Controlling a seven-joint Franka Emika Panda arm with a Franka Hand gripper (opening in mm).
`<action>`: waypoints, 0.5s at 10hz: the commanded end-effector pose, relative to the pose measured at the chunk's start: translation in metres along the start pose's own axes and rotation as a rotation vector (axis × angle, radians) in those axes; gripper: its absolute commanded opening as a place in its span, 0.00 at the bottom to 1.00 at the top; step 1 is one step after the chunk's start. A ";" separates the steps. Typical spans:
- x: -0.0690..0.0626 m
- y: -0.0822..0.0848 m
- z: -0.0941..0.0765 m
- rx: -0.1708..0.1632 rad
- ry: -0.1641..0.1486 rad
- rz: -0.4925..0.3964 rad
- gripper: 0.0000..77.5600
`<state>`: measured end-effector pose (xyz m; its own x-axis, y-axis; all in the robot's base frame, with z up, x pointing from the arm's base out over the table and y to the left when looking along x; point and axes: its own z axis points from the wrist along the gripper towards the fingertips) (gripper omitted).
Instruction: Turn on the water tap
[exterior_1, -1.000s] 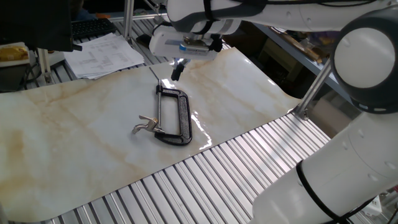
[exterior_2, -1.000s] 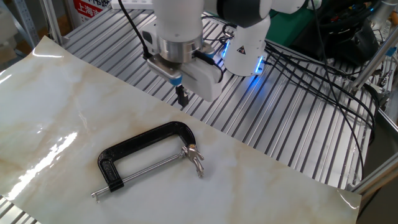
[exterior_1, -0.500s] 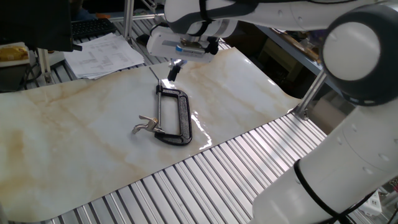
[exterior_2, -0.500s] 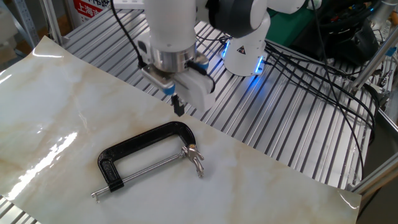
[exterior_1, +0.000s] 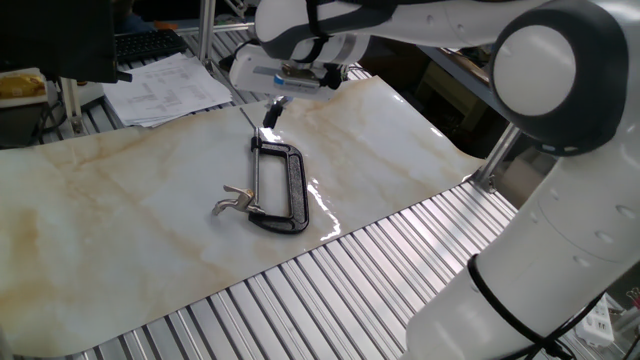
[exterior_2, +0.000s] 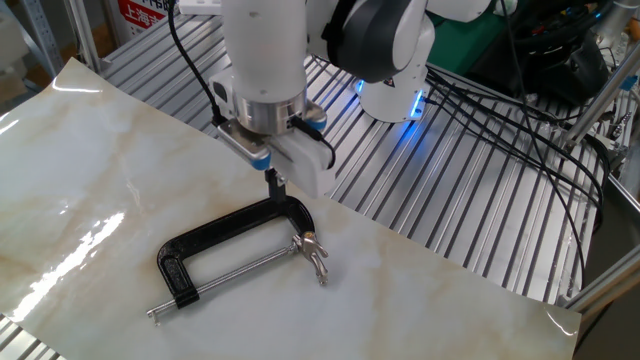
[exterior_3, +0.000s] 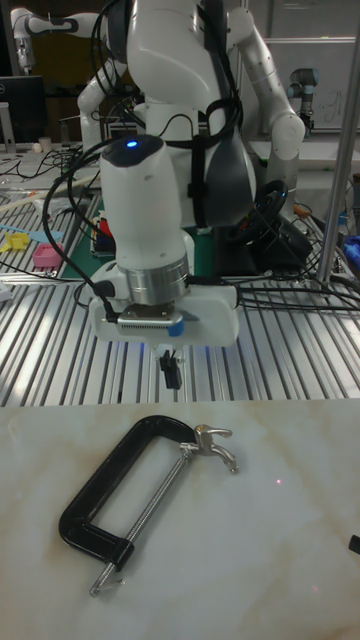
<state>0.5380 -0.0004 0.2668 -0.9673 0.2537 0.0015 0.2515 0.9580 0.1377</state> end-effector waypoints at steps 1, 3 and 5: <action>-0.003 0.001 -0.001 0.013 -0.051 0.043 0.00; -0.003 0.001 -0.001 0.001 -0.036 0.101 0.00; -0.003 0.001 -0.001 0.005 -0.010 0.145 0.00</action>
<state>0.5400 -0.0007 0.2653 -0.9559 0.2930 -0.0190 0.2886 0.9496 0.1222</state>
